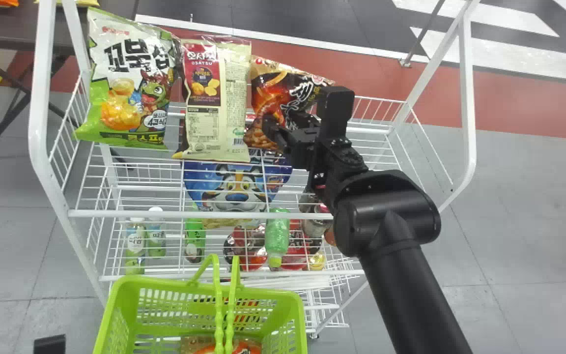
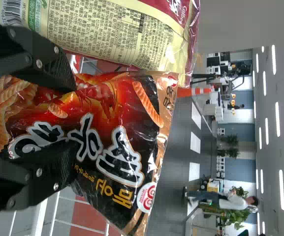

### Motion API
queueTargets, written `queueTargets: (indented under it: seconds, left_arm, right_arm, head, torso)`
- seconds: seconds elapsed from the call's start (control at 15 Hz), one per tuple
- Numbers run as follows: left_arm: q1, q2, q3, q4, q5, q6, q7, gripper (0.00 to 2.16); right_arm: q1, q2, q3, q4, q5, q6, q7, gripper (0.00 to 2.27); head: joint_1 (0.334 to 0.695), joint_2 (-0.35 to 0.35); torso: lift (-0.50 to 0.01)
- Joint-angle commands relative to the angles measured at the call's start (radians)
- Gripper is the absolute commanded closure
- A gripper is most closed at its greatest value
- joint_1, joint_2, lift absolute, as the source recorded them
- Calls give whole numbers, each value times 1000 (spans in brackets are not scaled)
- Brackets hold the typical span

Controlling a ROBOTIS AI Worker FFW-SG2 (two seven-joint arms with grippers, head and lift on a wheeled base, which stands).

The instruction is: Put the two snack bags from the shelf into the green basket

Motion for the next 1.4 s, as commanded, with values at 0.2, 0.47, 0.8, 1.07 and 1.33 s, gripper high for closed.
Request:
queueTargets:
  seconds: [0.2,0.47,0.8,1.07,1.33]
  left_arm:
    - [-2,-5,-7,-2,0,-6,15,1841]
    - [-13,-8,-15,-1,-3,-9,26,1841]
    - [-31,-8,-18,15,-3,-9,29,1841]
    - [-44,-10,-22,23,-3,-12,31,1841]
    - [-54,-8,-24,23,-3,-12,34,1841]
  right_arm:
    - [103,-16,-11,-175,-4,15,-120,2189]
    - [217,-58,-64,-382,-70,39,-145,2189]
    - [385,-116,-185,-744,-237,420,-131,2189]
    - [501,-121,-261,-935,-324,806,-91,2189]
    - [574,-111,-306,-1056,-421,1177,-89,2189]
  head:
    - [695,-277]
    - [695,-320]
    - [695,-350]
    - [695,-350]
    - [695,-350]
  torso:
    - [-12]
    - [-12]
    - [-12]
    - [-12]
    - [-12]
